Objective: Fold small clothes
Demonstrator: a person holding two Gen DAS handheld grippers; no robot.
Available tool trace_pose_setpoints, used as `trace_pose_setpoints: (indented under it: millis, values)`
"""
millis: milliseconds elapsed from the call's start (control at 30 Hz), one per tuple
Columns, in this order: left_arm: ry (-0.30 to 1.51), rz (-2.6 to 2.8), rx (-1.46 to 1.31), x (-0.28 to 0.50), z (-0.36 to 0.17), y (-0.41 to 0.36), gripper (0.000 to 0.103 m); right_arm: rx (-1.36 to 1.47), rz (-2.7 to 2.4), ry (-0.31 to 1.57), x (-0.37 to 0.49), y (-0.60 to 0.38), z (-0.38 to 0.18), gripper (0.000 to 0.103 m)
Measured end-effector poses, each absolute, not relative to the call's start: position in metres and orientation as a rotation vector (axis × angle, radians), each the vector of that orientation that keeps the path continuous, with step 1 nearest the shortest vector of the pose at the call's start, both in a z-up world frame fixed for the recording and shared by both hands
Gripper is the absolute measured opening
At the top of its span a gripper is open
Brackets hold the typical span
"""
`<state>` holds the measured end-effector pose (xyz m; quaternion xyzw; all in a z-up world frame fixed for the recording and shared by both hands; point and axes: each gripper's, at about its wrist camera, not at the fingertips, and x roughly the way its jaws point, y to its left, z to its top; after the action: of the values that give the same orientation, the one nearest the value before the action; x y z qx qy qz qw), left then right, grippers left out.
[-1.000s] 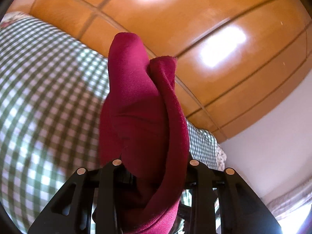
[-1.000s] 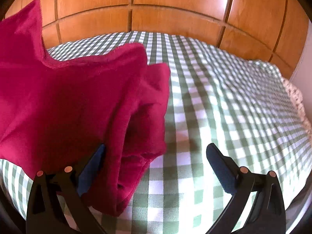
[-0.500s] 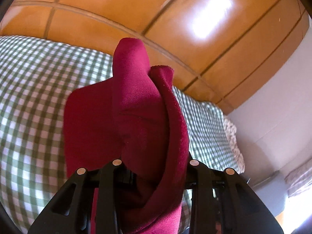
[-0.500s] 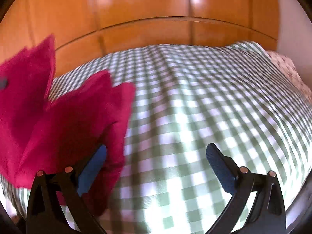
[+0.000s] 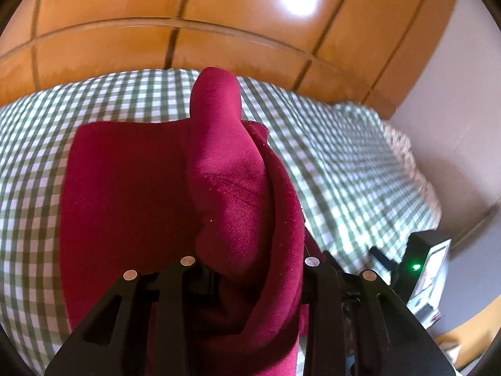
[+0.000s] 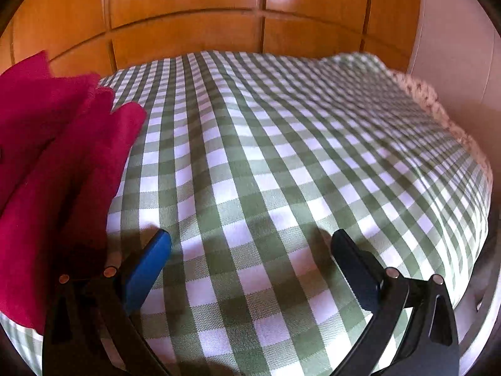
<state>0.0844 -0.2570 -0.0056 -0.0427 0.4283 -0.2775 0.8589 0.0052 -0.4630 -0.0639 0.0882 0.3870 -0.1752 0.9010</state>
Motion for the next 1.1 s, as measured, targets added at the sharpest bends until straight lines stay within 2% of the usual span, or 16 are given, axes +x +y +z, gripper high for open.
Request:
trace_pose_setpoints:
  millis: [33, 133, 200, 267, 300, 467, 633, 800, 967, 1100]
  values:
    - [0.903, -0.582, -0.066, 0.083, -0.008, -0.263, 0.034, 0.184, -0.366, 0.788, 0.004, -0.463, -0.065, 0.101]
    - [0.905, -0.625, -0.007, 0.079, -0.016, -0.281, 0.055, 0.190, -0.364, 0.772, 0.004, -0.463, -0.067, 0.101]
    - [0.912, -0.700, -0.016, 0.072, -0.017, -0.287, 0.058, 0.190, -0.362, 0.764, 0.004, -0.462, -0.067, 0.101]
    - [0.907, -0.781, -0.054, 0.063, -0.013, -0.286, 0.070, 0.189, -0.362, 0.759, 0.004, -0.462, -0.067, 0.101]
    - [0.891, -0.811, -0.077, 0.059, -0.009, -0.282, 0.072, 0.188, -0.361, 0.758, 0.005, -0.462, -0.066, 0.101]
    - [0.822, -0.798, -0.189, 0.056, 0.009, -0.245, 0.075, 0.184, -0.360, 0.753, 0.007, -0.463, -0.066, 0.101]
    - [0.756, -0.605, -0.323, 0.070, 0.014, -0.173, 0.075, 0.176, -0.363, 0.761, 0.008, -0.462, -0.066, 0.101]
    - [0.777, -0.365, -0.257, 0.079, -0.007, -0.126, 0.075, 0.147, -0.351, 0.847, 0.015, -0.462, -0.051, 0.101]
    - [0.845, -0.341, -0.224, 0.077, -0.040, -0.114, 0.078, 0.210, -0.285, 0.634, -0.003, -0.447, 0.014, 0.101]
    - [0.835, -0.360, -0.195, 0.069, -0.045, -0.119, 0.078, 0.201, -0.105, 0.570, -0.006, -0.409, 0.051, 0.101]
